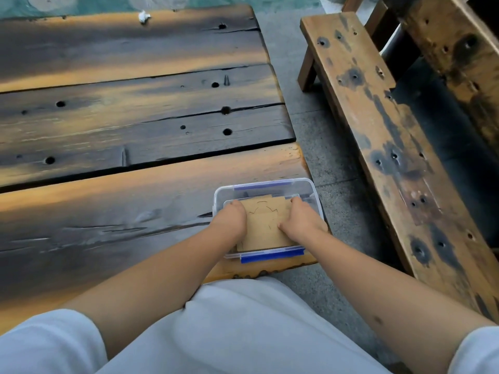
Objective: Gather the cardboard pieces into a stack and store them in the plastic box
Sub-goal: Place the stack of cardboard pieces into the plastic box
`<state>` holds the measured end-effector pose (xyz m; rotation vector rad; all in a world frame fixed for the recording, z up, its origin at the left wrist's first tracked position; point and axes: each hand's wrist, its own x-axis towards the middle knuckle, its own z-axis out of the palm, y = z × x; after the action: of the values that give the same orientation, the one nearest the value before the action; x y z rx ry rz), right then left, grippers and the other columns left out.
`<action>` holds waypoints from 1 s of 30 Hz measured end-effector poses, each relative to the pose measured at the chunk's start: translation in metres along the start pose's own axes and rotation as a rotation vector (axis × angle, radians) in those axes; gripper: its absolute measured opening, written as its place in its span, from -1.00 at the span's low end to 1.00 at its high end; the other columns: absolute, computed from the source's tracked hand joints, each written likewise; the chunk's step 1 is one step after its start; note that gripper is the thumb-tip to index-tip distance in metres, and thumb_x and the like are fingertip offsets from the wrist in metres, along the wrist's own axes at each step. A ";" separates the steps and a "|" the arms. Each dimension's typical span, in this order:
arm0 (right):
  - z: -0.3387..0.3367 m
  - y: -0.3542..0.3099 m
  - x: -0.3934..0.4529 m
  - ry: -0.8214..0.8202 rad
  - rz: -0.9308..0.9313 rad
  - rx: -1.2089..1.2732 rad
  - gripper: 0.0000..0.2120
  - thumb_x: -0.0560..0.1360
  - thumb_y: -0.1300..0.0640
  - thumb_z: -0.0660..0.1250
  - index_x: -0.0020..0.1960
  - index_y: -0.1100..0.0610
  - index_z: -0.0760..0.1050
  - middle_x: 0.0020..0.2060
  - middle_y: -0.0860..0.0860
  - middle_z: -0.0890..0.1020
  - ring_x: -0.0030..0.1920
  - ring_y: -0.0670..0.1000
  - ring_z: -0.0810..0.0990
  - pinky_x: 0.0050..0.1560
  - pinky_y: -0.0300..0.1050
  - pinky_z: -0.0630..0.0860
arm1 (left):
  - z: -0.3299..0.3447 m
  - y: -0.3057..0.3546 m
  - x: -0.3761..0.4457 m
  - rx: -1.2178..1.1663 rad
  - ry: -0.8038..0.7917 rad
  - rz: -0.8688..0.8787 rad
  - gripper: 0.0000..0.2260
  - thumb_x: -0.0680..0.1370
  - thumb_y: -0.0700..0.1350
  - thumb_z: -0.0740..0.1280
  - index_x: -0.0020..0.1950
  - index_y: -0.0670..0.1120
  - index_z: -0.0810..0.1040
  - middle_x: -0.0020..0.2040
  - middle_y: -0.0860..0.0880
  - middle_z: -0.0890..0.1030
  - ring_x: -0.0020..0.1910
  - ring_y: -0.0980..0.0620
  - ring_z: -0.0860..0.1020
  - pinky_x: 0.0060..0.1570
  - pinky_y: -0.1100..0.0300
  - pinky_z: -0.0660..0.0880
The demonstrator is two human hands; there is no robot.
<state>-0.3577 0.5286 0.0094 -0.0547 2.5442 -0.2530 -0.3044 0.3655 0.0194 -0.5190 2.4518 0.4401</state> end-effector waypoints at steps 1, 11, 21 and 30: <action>0.001 -0.002 -0.002 0.016 -0.008 0.003 -0.49 0.40 -0.05 0.42 0.24 0.02 0.27 0.20 0.03 0.51 0.16 0.13 0.53 -0.04 0.07 0.52 | -0.001 -0.003 0.000 -0.011 0.028 0.008 -0.65 0.53 -0.28 0.21 0.31 -0.25 0.30 0.11 -0.19 0.52 0.03 -0.14 0.56 -0.07 0.08 0.50; 0.005 -0.035 -0.023 0.213 -0.347 -0.046 -0.22 0.39 -0.24 0.37 0.47 0.04 0.15 0.45 0.04 0.30 0.42 0.12 0.27 0.36 0.08 0.32 | -0.017 -0.053 -0.035 0.120 0.409 0.264 -0.50 0.48 0.16 0.20 0.35 -0.01 0.26 0.29 -0.06 0.43 0.19 -0.09 0.45 -0.07 -0.03 0.47; 0.006 -0.092 -0.049 0.207 -0.636 -0.341 -0.10 0.38 -0.47 0.10 0.55 -0.05 -0.06 0.58 0.03 -0.07 0.56 0.14 -0.10 0.46 0.26 0.00 | -0.026 -0.122 -0.068 0.240 0.430 0.077 -0.18 0.36 0.51 -0.16 0.52 0.16 -0.23 0.58 -0.07 -0.18 0.53 -0.18 -0.19 0.32 -0.41 0.04; 0.029 -0.138 -0.074 0.187 -0.569 -0.471 0.09 0.13 -0.69 -0.29 0.53 -0.17 -0.30 0.56 0.00 -0.28 0.52 0.27 -0.27 0.37 0.45 -0.16 | -0.040 -0.187 -0.090 0.135 0.440 0.017 -0.13 0.29 0.58 -0.21 0.50 0.22 -0.25 0.56 -0.03 -0.30 0.52 -0.16 -0.27 0.30 -0.46 0.00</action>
<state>-0.2821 0.3952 0.0524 -0.9801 2.6637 0.1422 -0.1709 0.2099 0.0697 -0.5883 2.8824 0.1759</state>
